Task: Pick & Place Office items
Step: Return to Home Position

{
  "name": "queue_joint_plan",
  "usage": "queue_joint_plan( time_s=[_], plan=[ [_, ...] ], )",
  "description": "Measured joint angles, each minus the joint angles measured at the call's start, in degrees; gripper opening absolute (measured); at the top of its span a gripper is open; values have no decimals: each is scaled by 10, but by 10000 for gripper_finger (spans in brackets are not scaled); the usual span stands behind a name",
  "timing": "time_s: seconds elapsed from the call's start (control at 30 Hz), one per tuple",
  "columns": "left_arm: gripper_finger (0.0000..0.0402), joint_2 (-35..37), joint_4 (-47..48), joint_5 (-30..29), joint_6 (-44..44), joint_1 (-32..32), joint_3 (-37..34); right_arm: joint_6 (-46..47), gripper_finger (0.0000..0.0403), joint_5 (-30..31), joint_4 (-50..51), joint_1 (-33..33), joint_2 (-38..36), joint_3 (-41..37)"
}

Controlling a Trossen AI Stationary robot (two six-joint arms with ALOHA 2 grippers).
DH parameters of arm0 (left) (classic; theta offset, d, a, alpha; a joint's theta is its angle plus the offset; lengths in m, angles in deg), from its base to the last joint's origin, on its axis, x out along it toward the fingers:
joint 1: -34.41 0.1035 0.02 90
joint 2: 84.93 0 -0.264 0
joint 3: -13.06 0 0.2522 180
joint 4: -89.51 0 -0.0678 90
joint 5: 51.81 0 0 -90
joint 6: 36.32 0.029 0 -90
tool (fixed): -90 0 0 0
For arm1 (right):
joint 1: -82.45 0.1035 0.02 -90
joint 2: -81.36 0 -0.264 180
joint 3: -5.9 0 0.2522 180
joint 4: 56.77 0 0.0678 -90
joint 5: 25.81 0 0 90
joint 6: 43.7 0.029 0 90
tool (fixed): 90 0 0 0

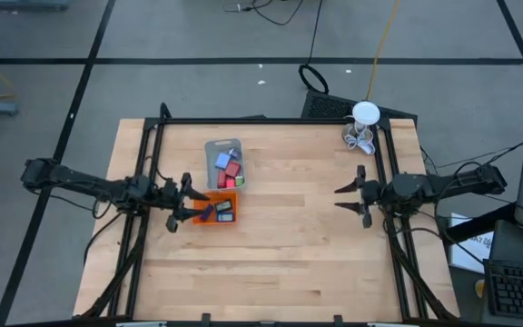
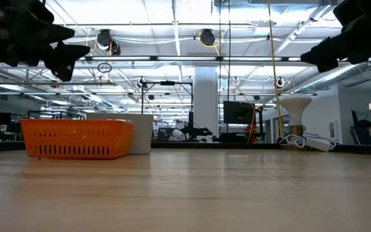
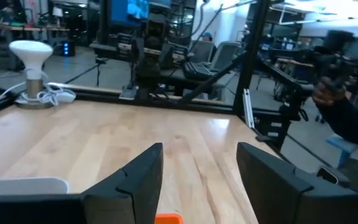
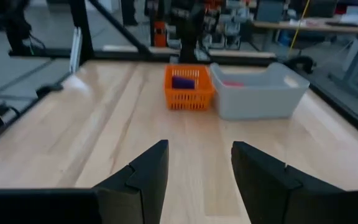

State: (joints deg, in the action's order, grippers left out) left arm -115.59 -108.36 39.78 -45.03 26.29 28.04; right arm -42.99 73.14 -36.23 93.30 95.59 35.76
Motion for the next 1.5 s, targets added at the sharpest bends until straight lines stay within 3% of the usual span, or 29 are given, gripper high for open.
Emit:
queue_joint_plan(
  time_s=[0.3,0.67,0.83,1.1,1.33,1.5],
  plan=[
    [225,63,47,5,27,6,-4,16,164,-1,89,0,-137,0],
    [205,245,229,14,25,33,-4,-4,165,-1,96,0,-141,-2],
    [193,304,259,12,29,37,-4,-15,166,-1,44,0,-141,-38],
    [179,303,295,9,24,37,-4,-27,167,1,-20,0,-141,-78],
    [176,304,281,9,37,37,-3,-34,166,0,-158,0,-140,-150],
    [186,303,281,9,40,37,-3,-12,166,-27,-134,0,-139,-150]
  ],
)
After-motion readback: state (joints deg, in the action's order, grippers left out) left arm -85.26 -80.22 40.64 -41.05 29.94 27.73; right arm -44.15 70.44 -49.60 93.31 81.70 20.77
